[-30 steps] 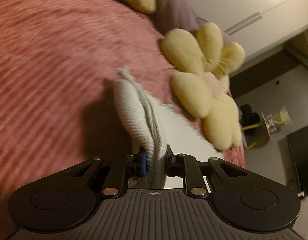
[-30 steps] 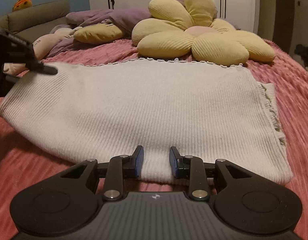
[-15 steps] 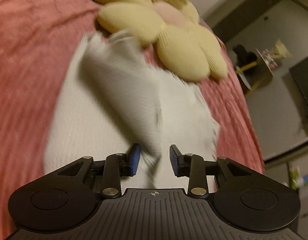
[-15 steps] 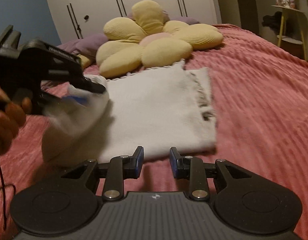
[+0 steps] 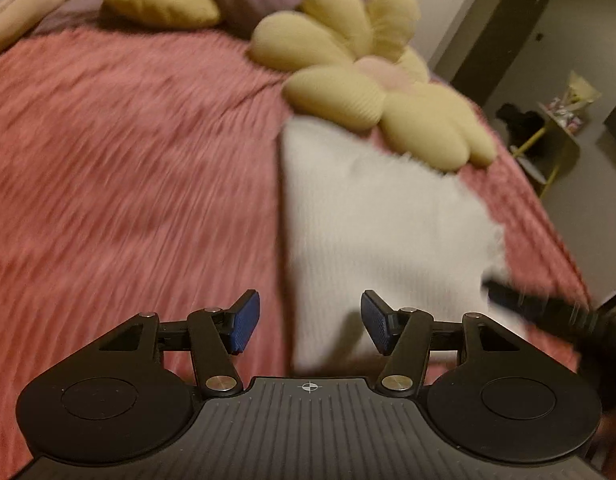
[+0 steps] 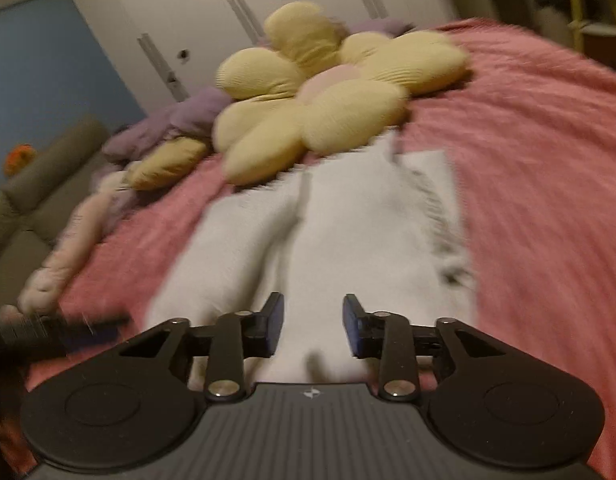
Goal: Fold small clothes
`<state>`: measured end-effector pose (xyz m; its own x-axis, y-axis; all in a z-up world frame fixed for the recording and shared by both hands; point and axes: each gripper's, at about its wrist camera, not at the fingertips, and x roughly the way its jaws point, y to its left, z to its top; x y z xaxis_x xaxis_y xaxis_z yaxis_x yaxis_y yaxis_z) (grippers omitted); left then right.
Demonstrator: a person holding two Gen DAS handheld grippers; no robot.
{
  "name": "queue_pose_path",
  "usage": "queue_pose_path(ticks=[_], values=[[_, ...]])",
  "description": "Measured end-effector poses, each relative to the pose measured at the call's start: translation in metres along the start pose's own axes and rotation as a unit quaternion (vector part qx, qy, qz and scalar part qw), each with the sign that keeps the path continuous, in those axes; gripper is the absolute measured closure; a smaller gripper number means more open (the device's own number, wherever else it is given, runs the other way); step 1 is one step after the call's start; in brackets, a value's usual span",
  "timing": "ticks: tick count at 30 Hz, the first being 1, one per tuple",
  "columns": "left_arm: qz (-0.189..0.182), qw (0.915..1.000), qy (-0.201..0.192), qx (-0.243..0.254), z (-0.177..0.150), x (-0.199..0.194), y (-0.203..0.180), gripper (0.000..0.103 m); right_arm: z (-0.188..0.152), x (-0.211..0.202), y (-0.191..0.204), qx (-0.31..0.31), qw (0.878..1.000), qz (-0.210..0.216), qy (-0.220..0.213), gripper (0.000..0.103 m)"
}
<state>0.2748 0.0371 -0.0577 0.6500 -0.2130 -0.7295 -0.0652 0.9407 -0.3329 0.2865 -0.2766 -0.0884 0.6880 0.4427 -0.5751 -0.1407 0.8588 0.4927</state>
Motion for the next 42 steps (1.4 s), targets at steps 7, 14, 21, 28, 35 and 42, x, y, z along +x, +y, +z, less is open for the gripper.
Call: queue_pose_path(ticks=[7, 14, 21, 28, 35, 42], values=[[0.029, 0.9996, -0.004, 0.004, -0.016, 0.018, 0.003, 0.030, 0.033, 0.057, 0.022, -0.034, 0.998, 0.022, 0.052, 0.046], [0.024, 0.9997, -0.007, -0.007, -0.019, 0.017, 0.007, 0.027, 0.039, 0.096, 0.028, -0.012, 0.994, 0.052, 0.094, 0.046], [0.024, 0.9997, -0.009, 0.004, -0.022, 0.011, -0.002, 0.026, 0.044, 0.106, 0.046, -0.053, 0.993, 0.046, 0.094, 0.084], [0.009, 0.9994, -0.011, 0.030, -0.017, 0.014, -0.023, 0.019, 0.023, 0.061, 0.111, -0.395, 0.904, -0.141, -0.077, 0.087], [0.009, 0.9979, 0.007, 0.064, -0.021, 0.029, -0.041, 0.019, 0.008, 0.094, 0.069, -0.422, 0.877, -0.231, -0.022, 0.088], [0.003, 0.9987, 0.019, 0.048, -0.024, 0.025, -0.035, 0.018, 0.044, 0.047, 0.026, -0.215, 0.972, -0.096, 0.000, 0.058]])
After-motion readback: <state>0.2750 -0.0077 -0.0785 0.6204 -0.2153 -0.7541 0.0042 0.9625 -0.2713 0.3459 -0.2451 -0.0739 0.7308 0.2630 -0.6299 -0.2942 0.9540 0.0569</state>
